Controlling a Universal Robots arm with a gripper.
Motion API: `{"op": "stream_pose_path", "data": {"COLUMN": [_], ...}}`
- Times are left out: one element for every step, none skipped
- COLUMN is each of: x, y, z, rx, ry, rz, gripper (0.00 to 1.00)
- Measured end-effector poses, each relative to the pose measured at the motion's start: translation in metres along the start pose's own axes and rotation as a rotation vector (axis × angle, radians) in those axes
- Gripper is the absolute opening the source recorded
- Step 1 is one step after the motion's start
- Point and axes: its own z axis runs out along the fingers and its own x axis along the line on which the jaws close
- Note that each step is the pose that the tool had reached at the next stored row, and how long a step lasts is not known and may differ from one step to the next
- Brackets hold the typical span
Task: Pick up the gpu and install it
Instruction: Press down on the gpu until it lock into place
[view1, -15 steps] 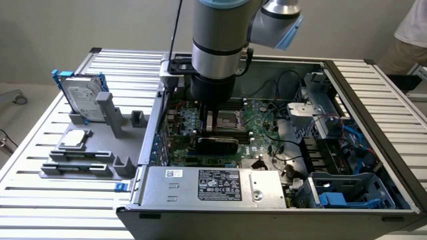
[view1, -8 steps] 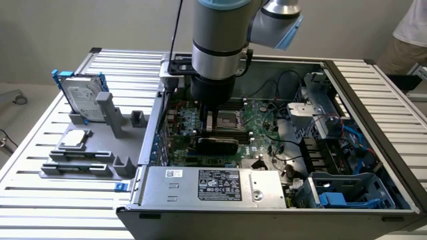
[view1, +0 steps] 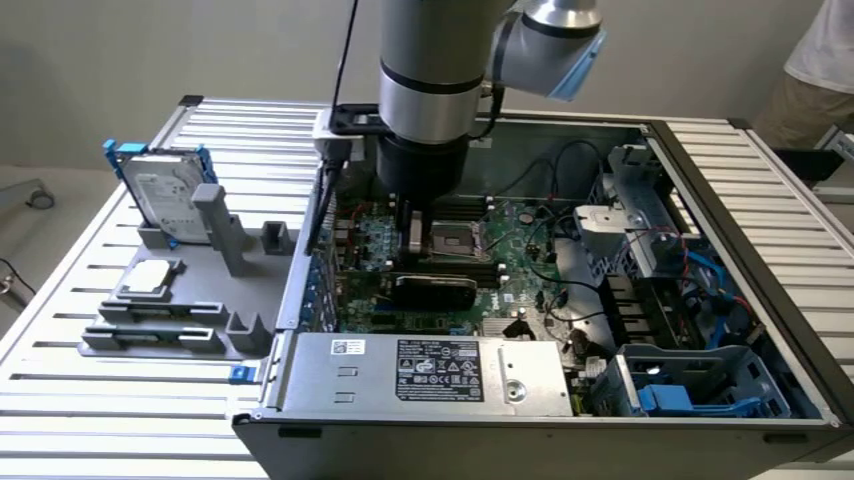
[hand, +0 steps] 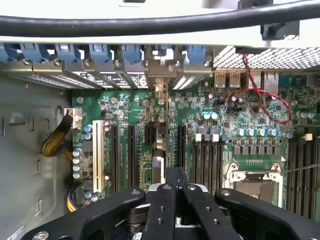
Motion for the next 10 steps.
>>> {"op": "stream_pose_path", "data": {"x": [0.0,0.0,0.0,0.0,0.0,0.0,0.0,0.0,0.0,0.0], "y": [0.0022,0.005,0.0081,0.0113,0.0151,0.0192,0.0229,0.0261,0.0287,0.0307], "z": [-0.0005,-0.0008,-0.0009,-0.0009,-0.0008,-0.0005,-0.0003,-0.0002,-0.0003,-0.0006], "rx": [-0.0001,-0.0003,-0.0008,-0.0015,-0.0025,-0.0038,-0.0059,-0.0085,-0.0121,-0.0159], "ry": [-0.0001,-0.0004,-0.0004,-0.0005,-0.0004,-0.0006,-0.0006,-0.0005,-0.0005,-0.0005], "rz": [0.0,0.0,0.0,0.0,0.0,0.0,0.0,0.0,0.0,0.0], "gripper": [0.11,0.11,0.11,0.11,0.11,0.11,0.11,0.11,0.11,0.11]}}
